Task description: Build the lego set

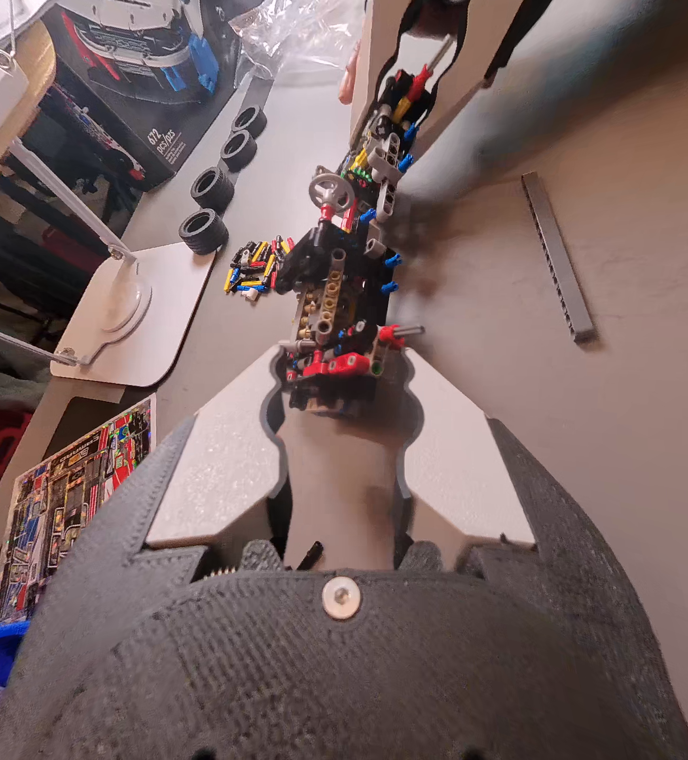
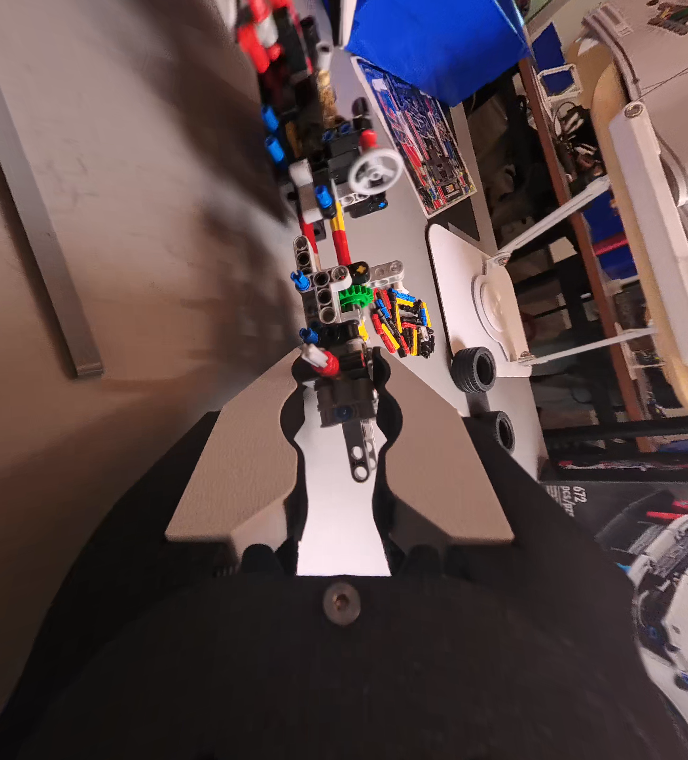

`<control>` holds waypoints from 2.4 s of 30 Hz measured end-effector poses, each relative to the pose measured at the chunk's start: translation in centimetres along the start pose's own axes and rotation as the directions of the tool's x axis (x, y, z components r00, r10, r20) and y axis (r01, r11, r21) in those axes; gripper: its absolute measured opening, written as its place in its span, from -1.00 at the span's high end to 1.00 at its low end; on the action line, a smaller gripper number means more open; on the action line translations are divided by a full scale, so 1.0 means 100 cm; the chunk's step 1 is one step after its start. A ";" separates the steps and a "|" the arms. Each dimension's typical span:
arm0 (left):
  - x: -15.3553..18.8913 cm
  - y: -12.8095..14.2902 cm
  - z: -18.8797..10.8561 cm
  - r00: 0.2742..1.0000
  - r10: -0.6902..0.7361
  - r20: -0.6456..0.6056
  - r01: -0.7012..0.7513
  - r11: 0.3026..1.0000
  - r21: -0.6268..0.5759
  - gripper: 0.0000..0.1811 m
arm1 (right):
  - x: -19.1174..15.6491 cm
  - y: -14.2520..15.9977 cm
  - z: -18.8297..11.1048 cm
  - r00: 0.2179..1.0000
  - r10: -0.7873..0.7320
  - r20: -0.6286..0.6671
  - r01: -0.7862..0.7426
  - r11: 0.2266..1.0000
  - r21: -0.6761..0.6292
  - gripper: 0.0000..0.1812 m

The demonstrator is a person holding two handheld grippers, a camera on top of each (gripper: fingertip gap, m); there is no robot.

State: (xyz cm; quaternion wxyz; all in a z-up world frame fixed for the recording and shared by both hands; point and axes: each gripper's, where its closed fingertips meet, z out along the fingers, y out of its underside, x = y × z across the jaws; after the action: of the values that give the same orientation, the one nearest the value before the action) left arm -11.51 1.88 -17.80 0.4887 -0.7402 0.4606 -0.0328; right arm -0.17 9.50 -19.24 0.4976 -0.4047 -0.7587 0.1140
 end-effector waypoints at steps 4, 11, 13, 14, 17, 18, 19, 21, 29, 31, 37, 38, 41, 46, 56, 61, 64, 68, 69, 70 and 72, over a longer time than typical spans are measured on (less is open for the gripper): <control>0.000 0.013 0.010 0.997 0.079 0.022 -0.078 0.995 -0.056 0.16 | 0.000 0.000 -0.004 0.997 0.060 0.044 -0.061 0.998 0.018 0.68; -0.008 0.013 0.033 0.965 0.225 0.138 -0.219 0.974 -0.057 0.47 | -0.001 -0.007 -0.009 0.987 0.115 0.110 -0.122 0.991 0.058 0.70; -0.006 0.009 0.033 0.952 0.263 0.155 -0.259 0.965 -0.045 0.57 | -0.001 -0.006 -0.010 0.987 0.121 0.108 -0.128 0.990 0.057 0.70; -0.005 0.006 0.031 0.951 0.264 0.159 -0.262 0.965 -0.033 0.58 | -0.001 -0.007 -0.010 0.986 0.130 0.106 -0.137 0.989 0.059 0.69; -0.007 0.000 0.025 0.964 0.210 0.166 -0.212 0.977 -0.008 0.60 | 0.002 -0.008 -0.014 0.975 0.199 0.096 -0.204 0.978 0.043 0.67; -0.007 0.000 0.023 0.967 0.193 0.164 -0.193 0.981 -0.013 0.60 | 0.004 -0.009 -0.018 0.973 0.211 0.087 -0.214 0.977 0.023 0.63; -0.007 0.001 0.022 0.968 0.183 0.172 -0.183 0.983 -0.021 0.61 | 0.006 -0.012 -0.025 0.972 0.221 0.077 -0.222 0.975 0.010 0.62; -0.011 0.005 0.021 0.963 0.178 0.201 -0.171 0.984 -0.052 0.60 | 0.006 -0.024 -0.046 0.968 0.232 0.095 -0.233 0.972 0.006 0.62; -0.017 0.006 0.022 0.965 0.102 0.243 -0.085 0.993 -0.077 0.61 | -0.007 -0.056 -0.059 0.864 0.500 -0.058 -0.502 0.864 -0.037 0.86; -0.017 0.005 0.023 0.966 0.076 0.249 -0.056 0.995 -0.087 0.61 | -0.012 -0.052 -0.045 0.805 0.582 -0.114 -0.589 0.808 -0.039 0.99; -0.016 0.000 0.022 0.967 -0.023 0.255 0.051 0.993 -0.103 0.61 | -0.020 -0.061 -0.020 0.652 0.746 -0.135 -0.746 0.663 0.061 1.00; -0.016 -0.001 0.023 0.966 -0.029 0.256 0.057 0.993 -0.103 0.61 | -0.022 -0.064 -0.018 0.652 0.746 -0.136 -0.744 0.664 0.072 1.00; -0.016 -0.001 0.023 0.967 -0.039 0.250 0.066 0.993 -0.098 0.61 | -0.026 -0.073 -0.016 0.677 0.723 -0.137 -0.719 0.690 0.086 1.00; -0.016 0.000 0.021 0.971 -0.032 0.238 0.053 0.995 -0.083 0.61 | -0.028 -0.067 -0.015 0.703 0.693 -0.161 -0.695 0.717 0.057 1.00; -0.014 0.002 0.021 0.970 0.049 0.239 -0.032 0.997 -0.074 0.60 | -0.017 -0.053 -0.026 0.708 0.678 -0.199 -0.684 0.728 0.045 1.00; -0.014 0.005 0.021 0.958 0.126 0.258 -0.105 0.990 -0.092 0.60 | -0.009 -0.047 -0.034 0.715 0.662 -0.226 -0.671 0.740 0.046 0.99; -0.014 0.009 0.021 0.945 0.192 0.266 -0.169 0.980 -0.108 0.60 | -0.003 -0.047 -0.040 0.725 0.651 -0.225 -0.658 0.751 0.056 0.95; -0.013 0.013 0.021 0.925 0.268 0.269 -0.241 0.962 -0.130 0.60 | 0.003 -0.067 -0.054 0.768 0.624 -0.141 -0.611 0.781 0.127 0.92; -0.013 0.014 0.022 0.919 0.290 0.268 -0.261 0.955 -0.142 0.60 | 0.006 -0.076 -0.061 0.785 0.611 -0.105 -0.593 0.789 0.160 0.90; -0.013 0.014 0.022 0.912 0.312 0.266 -0.280 0.948 -0.151 0.59 | 0.010 -0.082 -0.068 0.805 0.587 -0.089 -0.567 0.804 0.178 0.85; -0.013 0.012 0.023 0.901 0.342 0.266 -0.310 0.938 -0.158 0.59 | 0.009 -0.079 -0.077 0.864 0.501 -0.047 -0.492 0.860 0.133 0.72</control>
State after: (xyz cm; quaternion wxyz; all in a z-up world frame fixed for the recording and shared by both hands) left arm -11.85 4.27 -19.43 0.5071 -0.6755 0.5026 0.1840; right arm 2.25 3.26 -10.34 0.5041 -0.5610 -0.6003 0.2660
